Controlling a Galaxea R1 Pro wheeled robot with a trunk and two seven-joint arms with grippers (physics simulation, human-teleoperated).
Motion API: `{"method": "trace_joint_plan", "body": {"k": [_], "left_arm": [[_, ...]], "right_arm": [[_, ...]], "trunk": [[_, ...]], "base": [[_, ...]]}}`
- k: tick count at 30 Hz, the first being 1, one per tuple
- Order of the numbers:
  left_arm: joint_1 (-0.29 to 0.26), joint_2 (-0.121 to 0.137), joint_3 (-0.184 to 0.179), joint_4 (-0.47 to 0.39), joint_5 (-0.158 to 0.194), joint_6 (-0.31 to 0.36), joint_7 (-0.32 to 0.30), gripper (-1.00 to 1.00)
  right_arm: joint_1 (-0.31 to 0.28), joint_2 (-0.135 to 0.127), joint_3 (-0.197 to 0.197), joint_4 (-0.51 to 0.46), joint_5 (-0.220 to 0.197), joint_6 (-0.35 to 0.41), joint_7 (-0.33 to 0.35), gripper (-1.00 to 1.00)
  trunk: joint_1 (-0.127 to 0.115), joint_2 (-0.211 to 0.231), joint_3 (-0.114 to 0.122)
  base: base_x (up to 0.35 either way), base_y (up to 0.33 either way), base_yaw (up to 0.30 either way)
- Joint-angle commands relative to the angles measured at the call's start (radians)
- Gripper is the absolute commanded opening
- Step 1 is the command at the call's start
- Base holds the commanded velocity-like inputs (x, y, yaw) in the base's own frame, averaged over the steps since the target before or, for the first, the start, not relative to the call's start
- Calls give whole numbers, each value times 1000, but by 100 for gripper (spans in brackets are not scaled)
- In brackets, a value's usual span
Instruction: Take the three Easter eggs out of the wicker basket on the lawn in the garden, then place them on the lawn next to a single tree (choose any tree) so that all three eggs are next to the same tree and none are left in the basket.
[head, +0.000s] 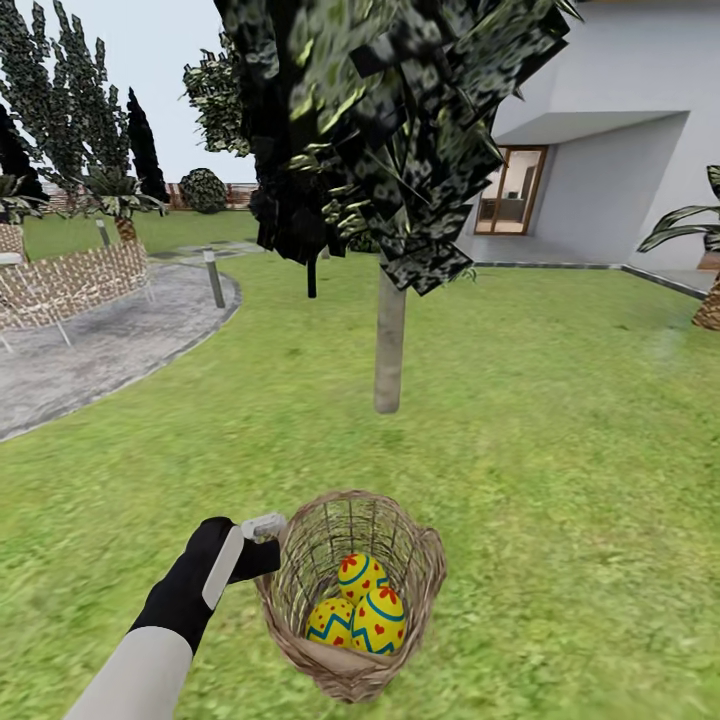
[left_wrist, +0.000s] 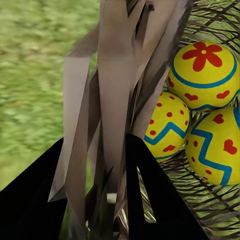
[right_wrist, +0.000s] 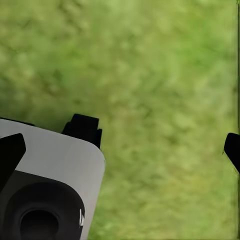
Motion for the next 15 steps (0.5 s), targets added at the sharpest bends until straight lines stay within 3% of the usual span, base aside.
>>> {"method": "trace_joint_plan", "body": {"k": [1,15], "left_arm": [[-1,-2,3,-1,25,2,9,-100],[-1,-2,2,-1,25,2,9,-100]], "right_arm": [[-1,0,-8,1,7,-2,3,100],[-1,0,-8,1,7,-2,3,100]], "trunk": [[1,0,-1],[1,0,-1]], "base": [[323,0,0],[323,0,0]]}}
